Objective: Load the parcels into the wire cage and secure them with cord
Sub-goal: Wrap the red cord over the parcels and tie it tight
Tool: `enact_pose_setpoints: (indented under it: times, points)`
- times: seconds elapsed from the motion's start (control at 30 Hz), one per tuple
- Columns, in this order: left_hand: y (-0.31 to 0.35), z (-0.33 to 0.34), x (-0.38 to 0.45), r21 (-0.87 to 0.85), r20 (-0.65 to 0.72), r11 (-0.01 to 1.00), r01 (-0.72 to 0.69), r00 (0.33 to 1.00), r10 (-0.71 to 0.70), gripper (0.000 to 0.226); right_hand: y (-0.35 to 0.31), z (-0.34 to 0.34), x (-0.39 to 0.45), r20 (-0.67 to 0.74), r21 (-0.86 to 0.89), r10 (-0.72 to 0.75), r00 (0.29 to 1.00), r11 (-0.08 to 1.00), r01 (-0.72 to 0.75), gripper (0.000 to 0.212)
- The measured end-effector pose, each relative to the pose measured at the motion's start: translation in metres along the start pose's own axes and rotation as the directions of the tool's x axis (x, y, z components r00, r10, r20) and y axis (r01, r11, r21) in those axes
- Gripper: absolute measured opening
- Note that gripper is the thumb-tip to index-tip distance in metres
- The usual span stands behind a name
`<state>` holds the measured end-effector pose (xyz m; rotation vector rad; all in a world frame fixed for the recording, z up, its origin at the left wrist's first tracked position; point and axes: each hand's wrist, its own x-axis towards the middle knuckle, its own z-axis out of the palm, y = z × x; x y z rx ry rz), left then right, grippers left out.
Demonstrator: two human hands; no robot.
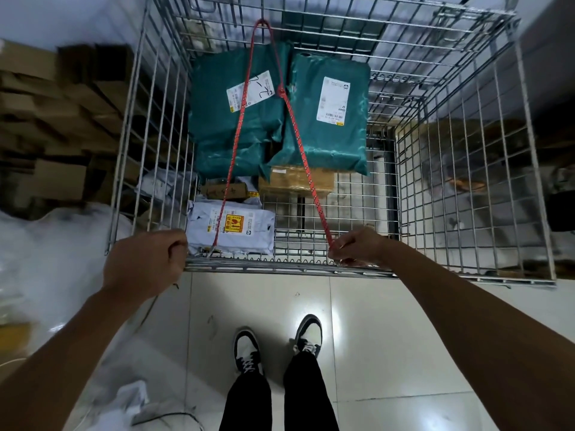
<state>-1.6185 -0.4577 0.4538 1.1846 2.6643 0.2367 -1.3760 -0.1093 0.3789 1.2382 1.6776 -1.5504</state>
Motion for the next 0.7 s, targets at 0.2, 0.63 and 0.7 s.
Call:
enact_pose_setpoints:
  times: [0.2,0.63,0.7]
  points:
    - [-0.007,0.003,0.004,-0.013,0.080,0.999,0.045,0.996,-0.044,0.030,-0.003,0.004,-0.003,0.008,0.043,0.021,1.000,0.999,-0.022,0.022]
    - [-0.010,0.002,0.027,-0.084,0.631,0.904,0.419,0.724,-0.277,0.105,-0.009,0.002,-0.003,0.043,0.121,0.050,0.998,0.991,-0.055,0.043]
    - [-0.007,0.001,0.040,-0.163,0.678,0.852,0.498,0.683,-0.269,0.116,-0.015,0.003,-0.003,-0.028,0.021,0.000,1.000,1.000,0.001,0.053]
